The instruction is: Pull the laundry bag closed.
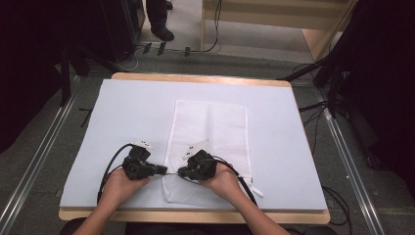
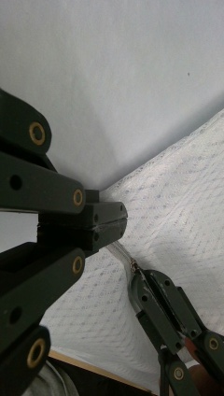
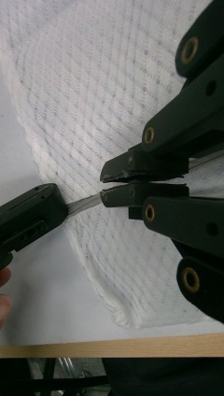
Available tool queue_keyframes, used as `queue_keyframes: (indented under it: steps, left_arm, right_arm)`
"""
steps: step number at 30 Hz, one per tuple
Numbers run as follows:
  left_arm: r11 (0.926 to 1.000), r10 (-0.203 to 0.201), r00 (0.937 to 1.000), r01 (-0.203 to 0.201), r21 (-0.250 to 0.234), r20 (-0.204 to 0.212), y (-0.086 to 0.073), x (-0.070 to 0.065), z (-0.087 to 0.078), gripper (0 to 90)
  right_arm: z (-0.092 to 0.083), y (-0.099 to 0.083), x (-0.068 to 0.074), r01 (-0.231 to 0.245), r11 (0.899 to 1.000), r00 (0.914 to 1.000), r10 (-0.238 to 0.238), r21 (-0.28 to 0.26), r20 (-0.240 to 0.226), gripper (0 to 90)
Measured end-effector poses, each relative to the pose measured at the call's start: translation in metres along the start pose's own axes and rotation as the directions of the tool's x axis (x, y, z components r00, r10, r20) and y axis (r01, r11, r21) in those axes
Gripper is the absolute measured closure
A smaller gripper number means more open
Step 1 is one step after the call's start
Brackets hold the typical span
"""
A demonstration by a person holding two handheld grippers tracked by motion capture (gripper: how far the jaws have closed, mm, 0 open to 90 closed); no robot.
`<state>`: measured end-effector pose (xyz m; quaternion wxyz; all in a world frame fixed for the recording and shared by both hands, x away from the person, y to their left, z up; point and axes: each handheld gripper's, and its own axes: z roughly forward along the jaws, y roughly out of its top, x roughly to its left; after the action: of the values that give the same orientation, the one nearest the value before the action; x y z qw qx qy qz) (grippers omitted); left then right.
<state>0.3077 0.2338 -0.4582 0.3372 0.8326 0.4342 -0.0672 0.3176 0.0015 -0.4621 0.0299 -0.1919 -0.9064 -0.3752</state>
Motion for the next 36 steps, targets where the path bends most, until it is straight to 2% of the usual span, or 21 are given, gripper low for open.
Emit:
queue_keyframes:
  steps: [10,36]
  left_arm:
    - [0.9998,0.022,0.9997,-0.022,-0.001,-0.007,0.000,-0.001,0.000,90.0]
    - [0.9986,0.053,0.9985,-0.053,-0.006,-0.017,-0.001,-0.003,0.000,90.0]
  right_arm:
    - [-0.007,-0.006,-0.005,-0.040,0.999,0.9989,0.040,-0.009,-0.023,89.1]
    - [-0.023,-0.021,-0.014,-0.073,0.997,0.9968,0.072,-0.024,-0.035,89.1]
